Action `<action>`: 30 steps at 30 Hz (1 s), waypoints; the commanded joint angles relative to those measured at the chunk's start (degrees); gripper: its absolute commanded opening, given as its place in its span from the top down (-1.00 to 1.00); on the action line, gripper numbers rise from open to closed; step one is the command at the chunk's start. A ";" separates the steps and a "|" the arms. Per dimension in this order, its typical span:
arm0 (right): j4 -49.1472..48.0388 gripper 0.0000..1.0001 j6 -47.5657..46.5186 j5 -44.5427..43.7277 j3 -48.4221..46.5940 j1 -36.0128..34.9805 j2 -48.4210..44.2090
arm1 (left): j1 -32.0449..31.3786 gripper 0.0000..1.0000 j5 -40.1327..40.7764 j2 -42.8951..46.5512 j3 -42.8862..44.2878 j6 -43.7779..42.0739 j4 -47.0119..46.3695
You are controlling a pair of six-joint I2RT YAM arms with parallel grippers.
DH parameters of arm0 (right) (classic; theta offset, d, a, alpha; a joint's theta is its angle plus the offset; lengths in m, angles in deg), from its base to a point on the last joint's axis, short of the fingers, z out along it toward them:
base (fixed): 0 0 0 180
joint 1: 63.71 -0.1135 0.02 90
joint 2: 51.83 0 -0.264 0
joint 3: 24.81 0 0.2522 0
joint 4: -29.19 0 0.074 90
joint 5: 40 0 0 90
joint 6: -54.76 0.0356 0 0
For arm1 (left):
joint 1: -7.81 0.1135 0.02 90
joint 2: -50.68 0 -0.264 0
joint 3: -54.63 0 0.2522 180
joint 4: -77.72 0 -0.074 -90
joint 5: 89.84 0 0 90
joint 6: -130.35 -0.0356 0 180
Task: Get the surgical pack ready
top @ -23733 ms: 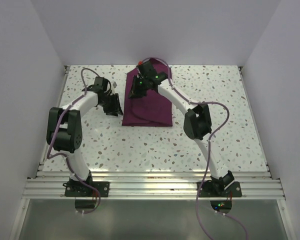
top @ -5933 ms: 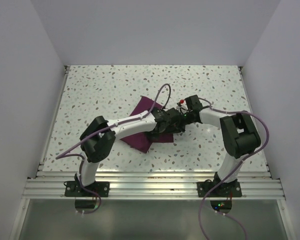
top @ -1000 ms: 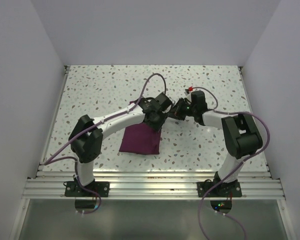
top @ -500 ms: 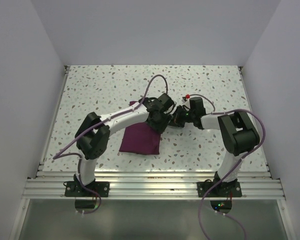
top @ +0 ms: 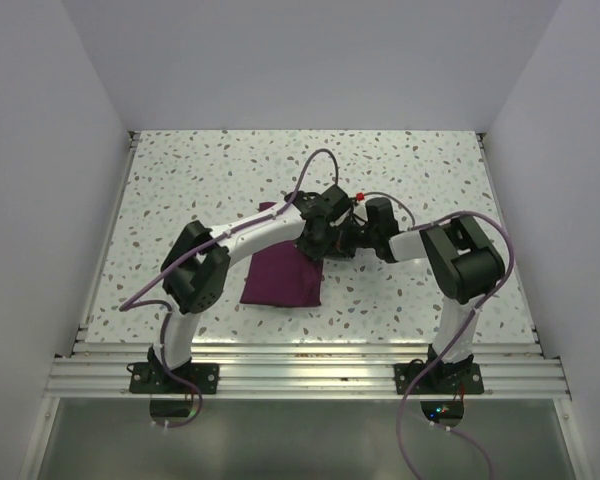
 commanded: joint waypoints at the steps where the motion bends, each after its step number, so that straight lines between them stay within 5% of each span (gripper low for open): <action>1: -10.60 1.00 4.26 2.45 0.02 -1.04 0.74 | 0.24 1.00 0.36 1.10 2.94 -0.32 -0.38; 9: -25.47 1.00 14.01 -0.36 1.69 -5.43 6.36 | 0.15 1.00 -1.92 3.12 4.78 -0.05 -0.03; 12: -45.26 1.00 21.55 -5.18 4.50 -7.37 10.23 | 0.24 1.00 -2.63 3.83 6.01 -0.23 0.32; 15: -50.96 1.00 25.44 -10.01 4.24 -9.30 14.10 | 0.24 1.00 -3.07 3.92 5.93 -0.32 0.50; 21: -46.50 1.00 21.16 -9.16 2.39 -10.10 12.35 | 0.24 1.00 -2.37 4.27 4.26 -0.93 0.41; 26: -56.07 1.00 26.07 -2.48 3.26 -8.52 13.76 | 0.59 1.00 -2.45 4.80 1.80 -1.19 -0.64; 30: -50.21 1.00 20.72 0.25 5.03 -8.34 8.93 | 0.76 1.00 -1.93 4.79 1.36 -1.63 -0.64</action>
